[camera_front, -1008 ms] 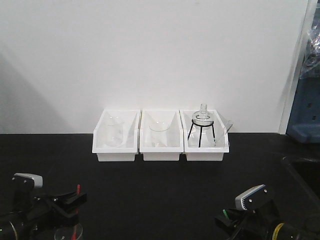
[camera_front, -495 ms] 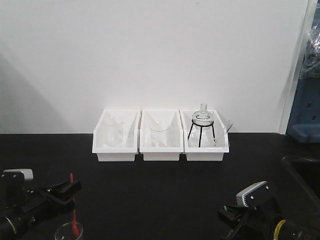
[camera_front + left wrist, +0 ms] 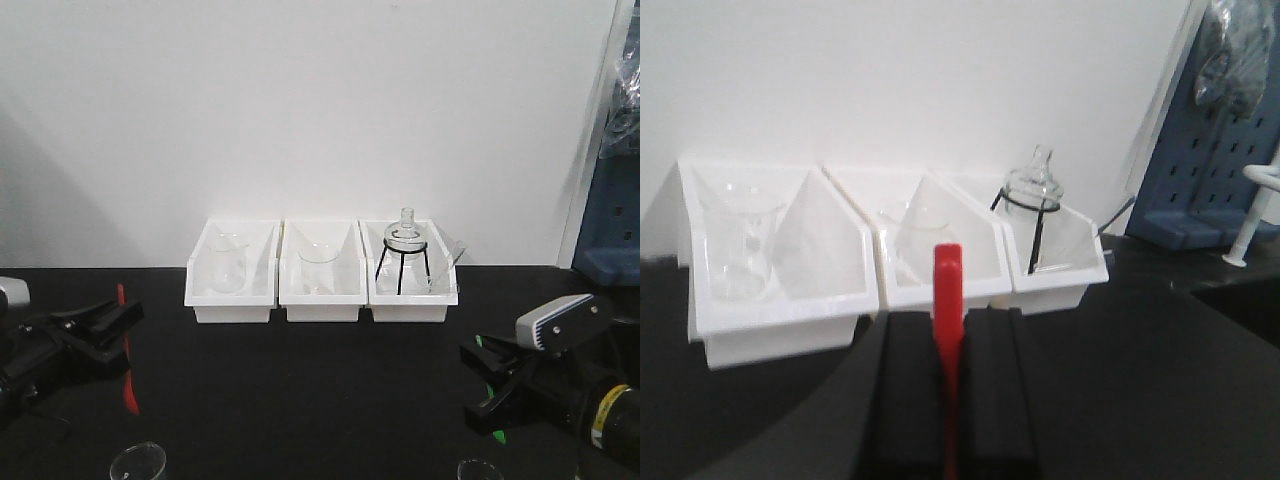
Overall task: Sort red and green spoons into left cabinet
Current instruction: 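Close both grippers on the spoon handles and lift them from the beakers, then back the base away from the bench holding both spoons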
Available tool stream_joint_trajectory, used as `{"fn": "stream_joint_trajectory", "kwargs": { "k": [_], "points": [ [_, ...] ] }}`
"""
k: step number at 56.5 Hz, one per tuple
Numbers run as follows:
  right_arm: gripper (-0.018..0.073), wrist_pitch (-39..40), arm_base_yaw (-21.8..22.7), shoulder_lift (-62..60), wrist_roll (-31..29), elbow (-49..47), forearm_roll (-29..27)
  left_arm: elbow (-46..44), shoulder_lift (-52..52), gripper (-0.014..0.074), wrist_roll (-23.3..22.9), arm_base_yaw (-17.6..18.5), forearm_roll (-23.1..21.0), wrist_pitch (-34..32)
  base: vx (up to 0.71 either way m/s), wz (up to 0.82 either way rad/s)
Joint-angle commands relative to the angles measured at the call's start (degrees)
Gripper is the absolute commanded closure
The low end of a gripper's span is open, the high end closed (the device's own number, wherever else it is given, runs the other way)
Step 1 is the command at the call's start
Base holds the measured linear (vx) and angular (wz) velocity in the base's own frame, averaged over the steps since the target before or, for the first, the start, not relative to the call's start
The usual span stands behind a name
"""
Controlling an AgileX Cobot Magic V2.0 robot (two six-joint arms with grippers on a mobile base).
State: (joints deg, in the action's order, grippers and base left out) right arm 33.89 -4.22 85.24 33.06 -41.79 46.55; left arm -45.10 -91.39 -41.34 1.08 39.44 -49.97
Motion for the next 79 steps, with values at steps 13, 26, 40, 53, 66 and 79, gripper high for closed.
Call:
{"fn": "stream_joint_trajectory", "kwargs": {
  "k": [13,26,40,53,66,79],
  "points": [
    [0.0565,-4.8,0.2,-16.1,7.8,-1.2,-0.3,-1.4,20.2,0.0566,-0.4,0.1,2.0,6.4,0.0,0.0],
    [0.0565,-9.9,0.2,-26.9,14.7,-0.1,7.2,2.4,35.9,0.0566,-5.2,0.1,6.8,14.8,0.0,0.0],
    [0.0565,-11.8,0.2,-35.6,19.0,7.5,10.5,12.1,50.9,0.0566,-7.1,0.1,7.9,22.4,0.0,0.0],
    [0.0565,-11.9,0.2,-37.9,19.0,8.8,10.5,15.6,58.0,0.0566,-7.1,0.1,7.9,22.4,0.0,0.0],
    [0.0565,-11.9,0.2,-38.0,19.0,8.8,10.5,15.6,59.4,0.0566,-7.0,0.1,7.9,22.4,0.0,0.0],
    [0.0565,-11.9,0.2,-38.0,19.0,8.8,10.5,15.6,59.4,0.0566,-7.0,0.1,7.9,22.4,0.0,0.0]
  ]
}}
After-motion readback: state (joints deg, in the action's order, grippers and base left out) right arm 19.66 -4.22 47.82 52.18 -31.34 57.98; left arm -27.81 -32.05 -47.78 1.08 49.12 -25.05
